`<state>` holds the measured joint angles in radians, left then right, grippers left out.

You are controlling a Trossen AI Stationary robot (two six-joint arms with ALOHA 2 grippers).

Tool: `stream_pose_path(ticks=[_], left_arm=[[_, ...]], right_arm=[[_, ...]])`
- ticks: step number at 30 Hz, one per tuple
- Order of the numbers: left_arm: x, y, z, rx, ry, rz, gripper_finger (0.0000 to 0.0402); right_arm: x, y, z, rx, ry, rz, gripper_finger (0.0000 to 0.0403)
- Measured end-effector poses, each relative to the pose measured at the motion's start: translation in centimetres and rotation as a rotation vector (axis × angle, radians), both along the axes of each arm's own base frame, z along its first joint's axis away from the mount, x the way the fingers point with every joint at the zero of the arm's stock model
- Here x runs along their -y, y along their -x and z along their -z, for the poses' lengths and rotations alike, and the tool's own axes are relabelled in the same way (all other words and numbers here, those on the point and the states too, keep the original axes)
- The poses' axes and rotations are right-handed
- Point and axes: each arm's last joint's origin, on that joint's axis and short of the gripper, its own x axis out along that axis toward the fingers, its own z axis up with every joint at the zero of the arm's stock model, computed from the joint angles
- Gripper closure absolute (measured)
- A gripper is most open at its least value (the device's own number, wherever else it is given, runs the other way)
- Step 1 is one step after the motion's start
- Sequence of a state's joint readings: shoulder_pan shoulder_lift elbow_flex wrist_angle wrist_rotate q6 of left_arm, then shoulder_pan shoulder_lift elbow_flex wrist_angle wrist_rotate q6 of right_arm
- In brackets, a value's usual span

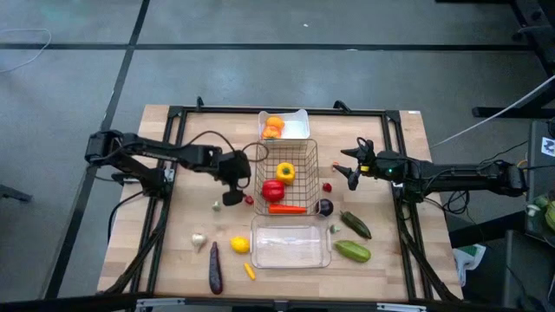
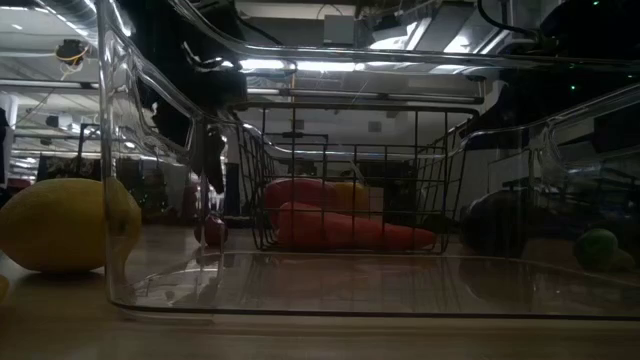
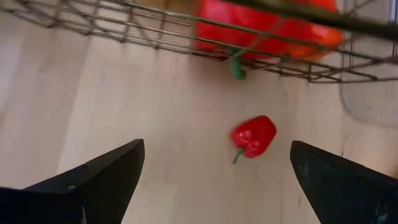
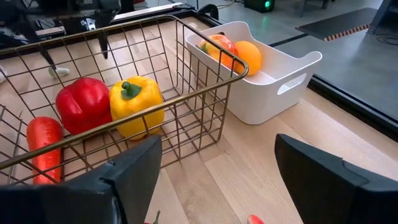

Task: Sort produce into baskets
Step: Put the left small red chili pepper into the transparent bin

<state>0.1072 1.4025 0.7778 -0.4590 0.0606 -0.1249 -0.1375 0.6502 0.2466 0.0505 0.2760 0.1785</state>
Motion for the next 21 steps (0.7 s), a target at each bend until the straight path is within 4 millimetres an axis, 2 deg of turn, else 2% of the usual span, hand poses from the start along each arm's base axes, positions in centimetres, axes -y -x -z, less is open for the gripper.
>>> stream_pose_path(ticks=[8,17,21], left_arm=[[2.0,0.3,2.1,0.097,-0.062,0.055,0.0002],[3.2,0.9,3.8,0.179,-0.074,0.084,0.0002],[3.5,1.0,3.9,0.179,-0.103,0.078,0.0002]], right_arm=[[0.0,0.0,0.0,0.000,0.000,0.000,0.0093],[0.0,0.0,0.0,0.002,0.001,0.000,0.0093],[0.0,0.0,-0.1,0.007,0.002,0.000,0.0093]])
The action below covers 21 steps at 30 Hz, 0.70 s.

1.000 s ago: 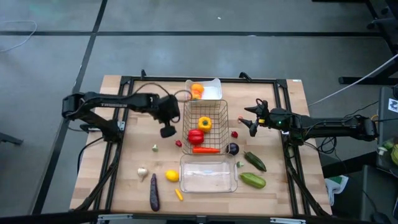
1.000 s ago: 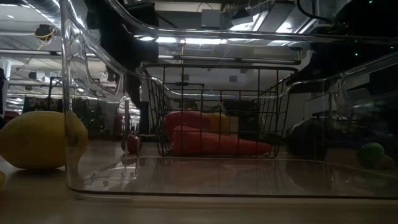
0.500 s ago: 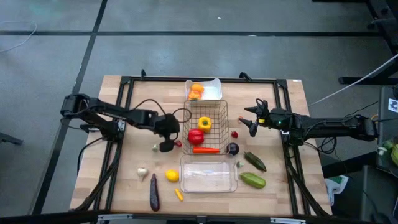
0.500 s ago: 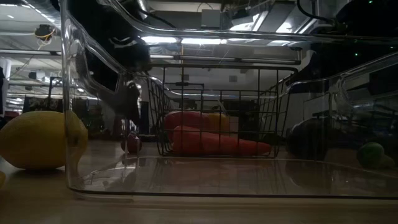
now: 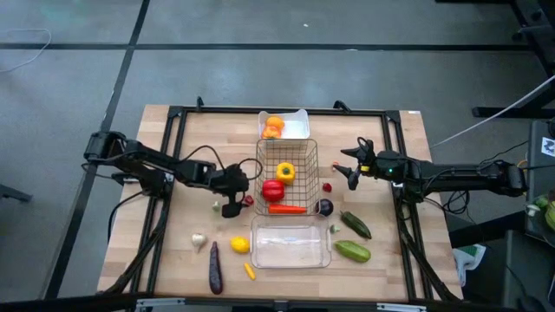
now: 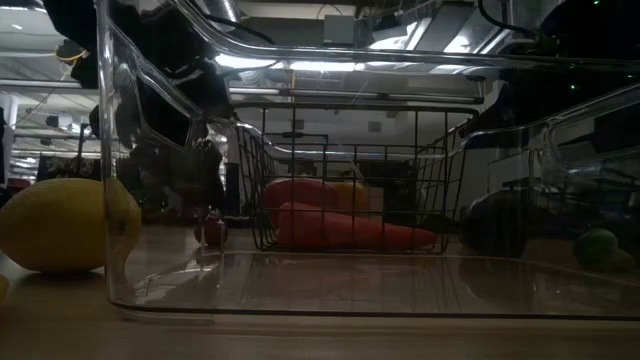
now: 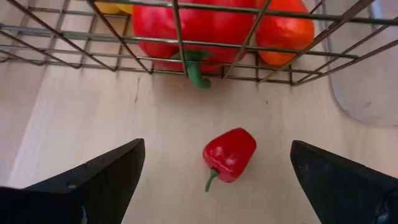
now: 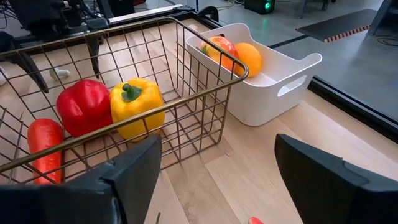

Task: Sort produce into baskets
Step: Put the left small red chili pepper into the transparent bin

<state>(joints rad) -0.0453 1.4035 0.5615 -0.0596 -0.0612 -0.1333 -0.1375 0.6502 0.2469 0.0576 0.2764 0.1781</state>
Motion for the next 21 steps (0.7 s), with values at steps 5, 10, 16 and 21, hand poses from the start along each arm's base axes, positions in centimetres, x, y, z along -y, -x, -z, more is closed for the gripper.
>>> stream_pose_path(ticks=[5,10,16,21], left_arm=[[0.3,-0.4,0.7,-0.009,-0.007,0.005,0.0002],[0.6,-0.8,1.9,-0.033,0.009,-0.005,0.0002],[0.7,-0.9,2.8,-0.060,0.043,-0.054,0.0005],[0.7,-0.9,2.9,-0.064,0.036,-0.060,0.0046]], right_arm=[[0.0,0.0,0.0,-0.005,-0.001,0.000,0.0093],[0.0,0.0,0.1,-0.005,-0.001,0.000,0.0093],[0.0,0.0,0.0,0.002,0.000,0.000,0.0093],[0.0,0.0,0.0,0.004,-0.006,0.002,0.0093]])
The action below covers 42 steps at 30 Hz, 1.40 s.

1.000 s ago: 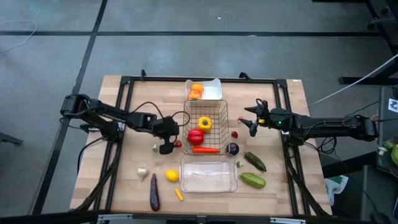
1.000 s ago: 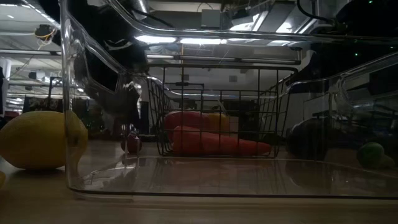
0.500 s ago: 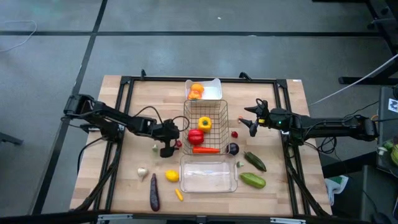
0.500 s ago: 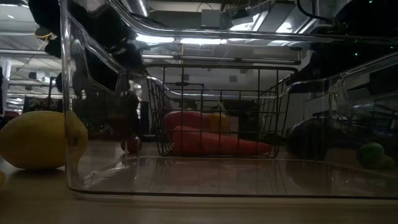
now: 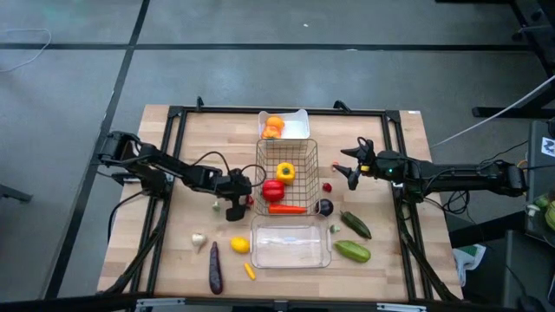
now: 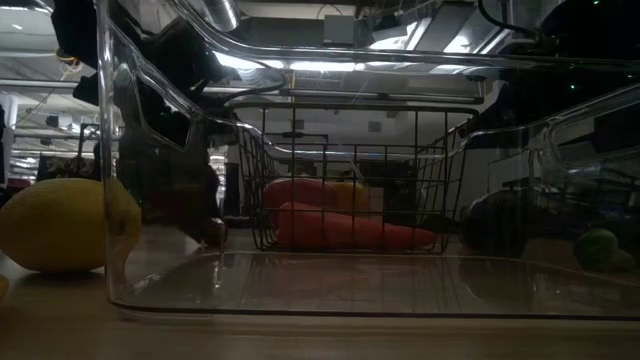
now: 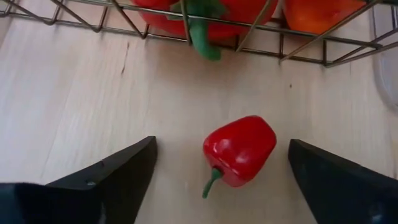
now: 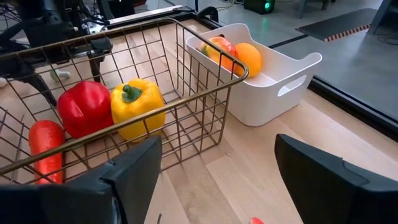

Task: Sort produce into baskets
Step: Put the left small red chili pepper into the transparent bin

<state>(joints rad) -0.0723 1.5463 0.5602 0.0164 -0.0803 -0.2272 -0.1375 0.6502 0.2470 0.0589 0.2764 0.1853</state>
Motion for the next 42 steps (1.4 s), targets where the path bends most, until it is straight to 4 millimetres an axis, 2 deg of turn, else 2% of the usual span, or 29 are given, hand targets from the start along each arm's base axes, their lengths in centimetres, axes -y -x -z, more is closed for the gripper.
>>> stream_pose_path(ticks=[10,21,33,37,42], left_arm=[[0.0,0.0,0.0,0.000,0.022,-0.025,0.0151],[0.1,-0.7,-0.8,0.024,0.041,-0.014,0.0217],[0.1,-0.5,-1.6,-0.027,0.033,-0.017,0.0243],[0.1,-0.1,-3.0,0.027,0.038,-0.016,0.0244],[-0.1,1.4,-5.6,0.067,0.043,-0.019,0.0244]], right_arm=[[0.0,0.0,0.0,0.007,-0.015,0.007,0.0093],[0.0,0.0,0.0,0.007,-0.016,0.007,0.0093],[0.0,0.0,0.0,0.004,-0.016,0.006,0.0093],[0.0,0.0,0.0,0.003,-0.016,0.006,0.0093],[0.0,0.0,0.0,0.005,-0.016,0.007,0.0093]])
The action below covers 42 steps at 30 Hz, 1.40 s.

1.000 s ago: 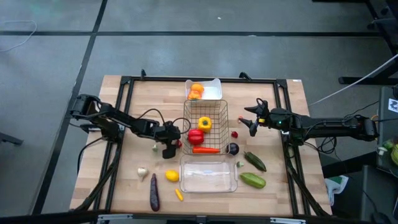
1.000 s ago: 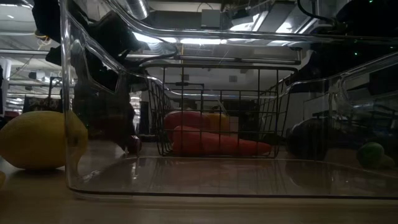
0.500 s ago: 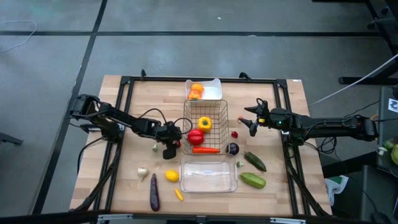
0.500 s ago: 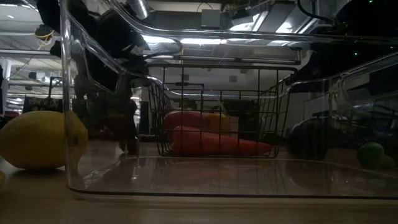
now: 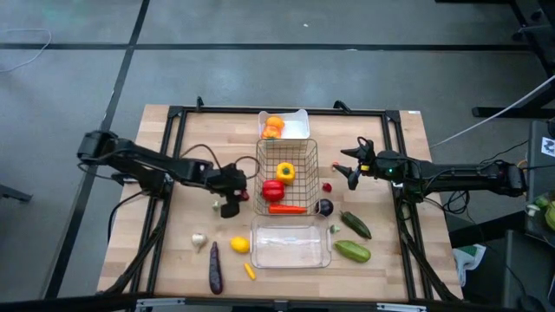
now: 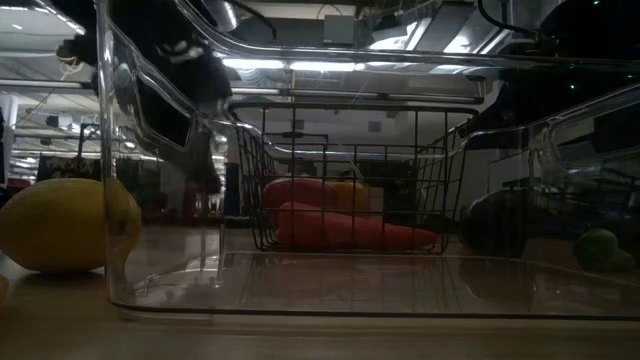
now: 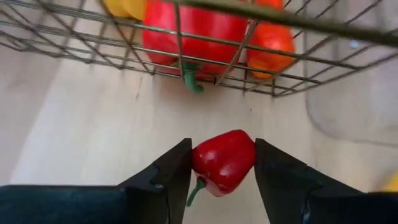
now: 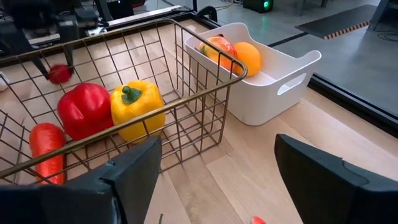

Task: Sort produce into baskets
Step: Put the left small red chili pepper into the transparent bin

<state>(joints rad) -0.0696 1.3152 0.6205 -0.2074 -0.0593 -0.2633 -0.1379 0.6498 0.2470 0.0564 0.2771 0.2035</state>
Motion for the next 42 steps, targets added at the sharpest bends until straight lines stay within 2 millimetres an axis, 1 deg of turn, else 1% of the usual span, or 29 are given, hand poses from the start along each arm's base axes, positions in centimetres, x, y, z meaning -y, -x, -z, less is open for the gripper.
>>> stream_pose_path(ticks=[5,10,13,16,20,24,27,33,37,42], left_arm=[[-0.1,1.7,-3.1,0.115,0.026,-0.020,0.0244],[0.0,2.8,-5.8,0.280,0.131,-0.097,0.0244],[0.6,2.5,-6.7,0.370,0.189,-0.098,0.0244],[1.7,1.8,-7.2,0.452,0.214,-0.050,0.0244],[3.2,0.8,-7.2,0.513,0.243,0.013,0.0245],[4.8,0.0,-6.5,0.530,0.260,0.069,0.0245],[6.0,-0.6,-5.8,0.527,0.274,0.103,0.0245],[8.2,-1.8,-3.5,0.493,0.287,0.164,0.0245],[8.9,-2.5,-2.2,0.476,0.286,0.174,0.0245],[8.9,-2.6,-1.5,0.444,0.276,0.172,0.0245]], right_arm=[[0.0,0.0,0.0,-0.002,0.000,-0.001,0.0093],[0.0,0.0,0.0,-0.001,0.000,-0.001,0.0093],[0.0,0.0,0.0,-0.004,-0.001,-0.001,0.0093],[0.0,0.0,0.0,-0.004,-0.001,0.000,0.0093],[0.0,0.0,0.0,-0.004,-0.001,0.000,0.0093],[0.0,0.0,0.0,-0.004,-0.001,0.000,0.0093],[0.0,0.0,0.0,-0.004,-0.001,0.000,0.0093],[0.0,0.0,0.0,-0.005,-0.001,0.000,0.0093],[0.0,0.0,0.1,-0.005,-0.001,0.000,0.0093],[0.0,0.0,0.0,-0.005,-0.001,0.000,0.0093]])
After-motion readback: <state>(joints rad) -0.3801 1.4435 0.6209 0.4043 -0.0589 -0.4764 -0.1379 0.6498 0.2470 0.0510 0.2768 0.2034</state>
